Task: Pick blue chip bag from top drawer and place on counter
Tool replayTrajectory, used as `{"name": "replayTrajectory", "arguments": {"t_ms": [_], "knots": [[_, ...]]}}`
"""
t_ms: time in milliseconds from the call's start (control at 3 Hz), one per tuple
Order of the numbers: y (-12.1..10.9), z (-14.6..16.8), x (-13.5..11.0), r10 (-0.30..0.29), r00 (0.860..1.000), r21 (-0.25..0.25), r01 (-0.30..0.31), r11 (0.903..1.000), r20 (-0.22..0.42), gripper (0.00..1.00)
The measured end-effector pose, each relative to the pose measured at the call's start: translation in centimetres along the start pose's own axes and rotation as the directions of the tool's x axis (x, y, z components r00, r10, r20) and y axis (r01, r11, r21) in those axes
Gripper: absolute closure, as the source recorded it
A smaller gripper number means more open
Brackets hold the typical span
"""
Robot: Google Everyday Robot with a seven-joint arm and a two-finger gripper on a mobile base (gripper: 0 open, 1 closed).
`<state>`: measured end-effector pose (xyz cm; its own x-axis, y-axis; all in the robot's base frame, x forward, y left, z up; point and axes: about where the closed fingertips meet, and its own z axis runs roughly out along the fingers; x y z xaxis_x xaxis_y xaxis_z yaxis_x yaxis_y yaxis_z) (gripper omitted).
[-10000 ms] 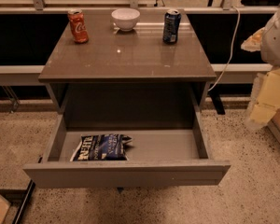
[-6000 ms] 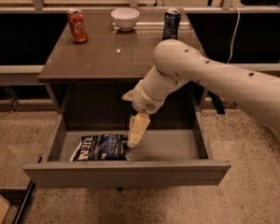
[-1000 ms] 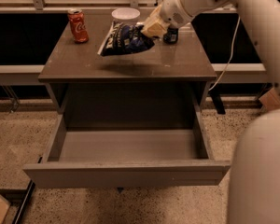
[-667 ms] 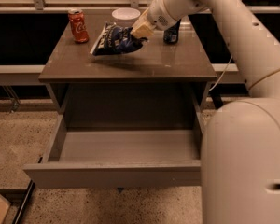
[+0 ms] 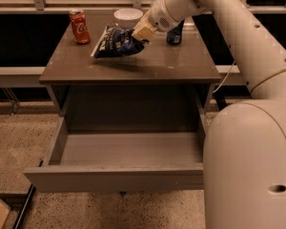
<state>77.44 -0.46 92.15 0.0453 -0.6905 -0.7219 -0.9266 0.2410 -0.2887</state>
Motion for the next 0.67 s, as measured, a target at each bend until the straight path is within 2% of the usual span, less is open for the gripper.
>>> {"name": "replayTrajectory", "arguments": {"t_ms": [667], "knots": [[0.25, 0.78, 0.04, 0.001, 1.0, -0.012, -0.001, 0.9999, 0.0, 0.11]]}}
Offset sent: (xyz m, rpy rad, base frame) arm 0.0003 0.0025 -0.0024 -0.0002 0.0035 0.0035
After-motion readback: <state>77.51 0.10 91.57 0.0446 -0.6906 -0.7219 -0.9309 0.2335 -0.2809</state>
